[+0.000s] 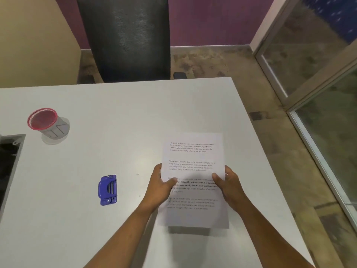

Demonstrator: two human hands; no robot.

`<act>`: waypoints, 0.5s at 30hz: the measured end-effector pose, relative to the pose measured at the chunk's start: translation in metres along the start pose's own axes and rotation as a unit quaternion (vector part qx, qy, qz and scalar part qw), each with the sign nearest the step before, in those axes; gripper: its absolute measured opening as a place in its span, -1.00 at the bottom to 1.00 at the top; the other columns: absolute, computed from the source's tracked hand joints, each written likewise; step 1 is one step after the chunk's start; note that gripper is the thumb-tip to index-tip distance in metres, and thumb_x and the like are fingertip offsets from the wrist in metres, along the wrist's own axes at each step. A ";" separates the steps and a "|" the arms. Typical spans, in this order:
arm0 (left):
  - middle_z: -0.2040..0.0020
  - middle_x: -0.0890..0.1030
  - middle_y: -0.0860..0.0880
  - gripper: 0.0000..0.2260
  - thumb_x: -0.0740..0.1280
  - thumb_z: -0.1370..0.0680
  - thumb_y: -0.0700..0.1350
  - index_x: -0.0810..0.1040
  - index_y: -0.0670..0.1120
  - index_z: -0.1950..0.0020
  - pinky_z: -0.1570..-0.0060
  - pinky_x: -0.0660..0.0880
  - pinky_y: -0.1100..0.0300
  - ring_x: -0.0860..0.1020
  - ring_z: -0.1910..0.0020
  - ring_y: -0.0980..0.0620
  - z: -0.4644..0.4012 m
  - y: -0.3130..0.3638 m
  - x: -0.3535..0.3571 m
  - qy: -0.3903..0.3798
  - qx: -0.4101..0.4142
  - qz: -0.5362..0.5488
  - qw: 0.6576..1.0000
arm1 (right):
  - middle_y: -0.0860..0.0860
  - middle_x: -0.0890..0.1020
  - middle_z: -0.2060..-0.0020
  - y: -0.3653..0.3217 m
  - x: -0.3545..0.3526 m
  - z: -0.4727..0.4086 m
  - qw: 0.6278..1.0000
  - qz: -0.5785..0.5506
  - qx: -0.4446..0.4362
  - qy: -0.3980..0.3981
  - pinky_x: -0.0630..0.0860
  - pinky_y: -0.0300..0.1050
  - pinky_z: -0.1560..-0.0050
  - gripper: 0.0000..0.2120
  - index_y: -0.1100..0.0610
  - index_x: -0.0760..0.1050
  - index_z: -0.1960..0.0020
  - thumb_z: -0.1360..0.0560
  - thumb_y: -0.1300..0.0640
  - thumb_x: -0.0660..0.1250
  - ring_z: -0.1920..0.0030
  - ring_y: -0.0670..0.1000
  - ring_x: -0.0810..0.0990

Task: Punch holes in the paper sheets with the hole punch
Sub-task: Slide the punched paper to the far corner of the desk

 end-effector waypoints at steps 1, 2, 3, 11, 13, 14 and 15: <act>-0.20 0.57 0.06 -0.54 0.44 -0.49 -0.13 0.32 0.00 -0.31 -0.04 0.53 0.23 0.58 -0.15 0.13 -0.007 0.004 0.008 0.005 0.004 -0.004 1.000 | 0.03 0.69 -0.13 -0.003 -0.010 -0.004 1.000 0.005 0.005 0.003 0.64 -0.06 0.09 -0.71 0.06 0.49 -0.26 -0.55 0.14 0.37 -0.05 0.10 0.70; -0.19 0.57 0.06 -0.54 0.44 -0.50 -0.13 0.32 -0.01 -0.31 -0.06 0.54 0.20 0.58 -0.14 0.12 -0.014 0.008 0.016 0.011 0.008 -0.005 1.000 | 0.03 0.70 -0.10 -0.007 -0.020 -0.010 1.000 0.008 0.013 0.005 0.65 -0.08 0.14 -0.70 0.06 0.48 -0.26 -0.53 0.13 0.39 -0.02 0.10 0.71; -0.18 0.58 0.06 -0.55 0.43 -0.50 -0.14 0.32 -0.01 -0.30 -0.04 0.54 0.22 0.59 -0.11 0.14 -0.022 0.013 0.025 0.020 0.011 -0.004 1.000 | 0.03 0.70 -0.08 -0.010 -0.030 -0.017 1.000 0.012 0.020 0.007 0.65 -0.09 0.17 -0.67 0.07 0.47 -0.26 -0.51 0.14 0.42 0.00 0.09 0.72; -0.15 0.61 0.01 -0.62 0.37 -0.53 -0.22 0.32 0.01 -0.27 0.08 0.58 0.26 0.62 -0.06 0.11 -0.100 0.041 0.090 0.028 -0.005 0.035 0.999 | 0.05 0.70 -0.05 -0.027 -0.101 -0.097 0.997 0.050 0.031 0.052 0.67 0.03 0.04 -0.64 0.01 0.46 -0.19 -0.47 0.26 0.45 0.01 0.04 0.71; -0.17 0.61 -0.01 -0.64 0.35 -0.55 -0.24 0.33 -0.01 -0.27 0.12 0.56 0.33 0.61 -0.06 0.14 -0.123 0.050 0.101 0.021 -0.005 0.030 0.999 | 0.06 0.69 -0.07 -0.029 -0.114 -0.122 0.996 0.047 0.027 0.069 0.65 0.10 -0.04 -0.62 0.03 0.45 -0.22 -0.47 0.27 0.45 -0.03 0.08 0.69; -0.17 0.61 -0.02 -0.65 0.34 -0.56 -0.25 0.34 -0.02 -0.27 0.15 0.56 0.36 0.60 -0.05 0.15 -0.135 0.054 0.105 0.021 -0.006 0.025 0.999 | 0.05 0.69 -0.08 -0.031 -0.119 -0.135 0.996 0.047 0.024 0.077 0.64 0.10 -0.06 -0.62 0.03 0.45 -0.22 -0.47 0.28 0.45 -0.05 0.08 0.68; -0.17 0.61 -0.03 -0.66 0.34 -0.55 -0.26 0.35 -0.03 -0.27 0.18 0.55 0.38 0.60 -0.03 0.17 -0.146 0.058 0.110 0.023 -0.005 0.020 1.000 | 0.03 0.69 -0.07 -0.032 -0.124 -0.147 0.995 0.048 0.019 0.085 0.63 0.06 -0.07 -0.62 0.00 0.45 -0.20 -0.47 0.28 0.45 -0.04 0.05 0.68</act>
Point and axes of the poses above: each hand's wrist, its own z-axis away from the middle knuckle, its own x-axis out of the palm, y = z × x, the point moved 3 cm from there along -z, towards the middle knuckle
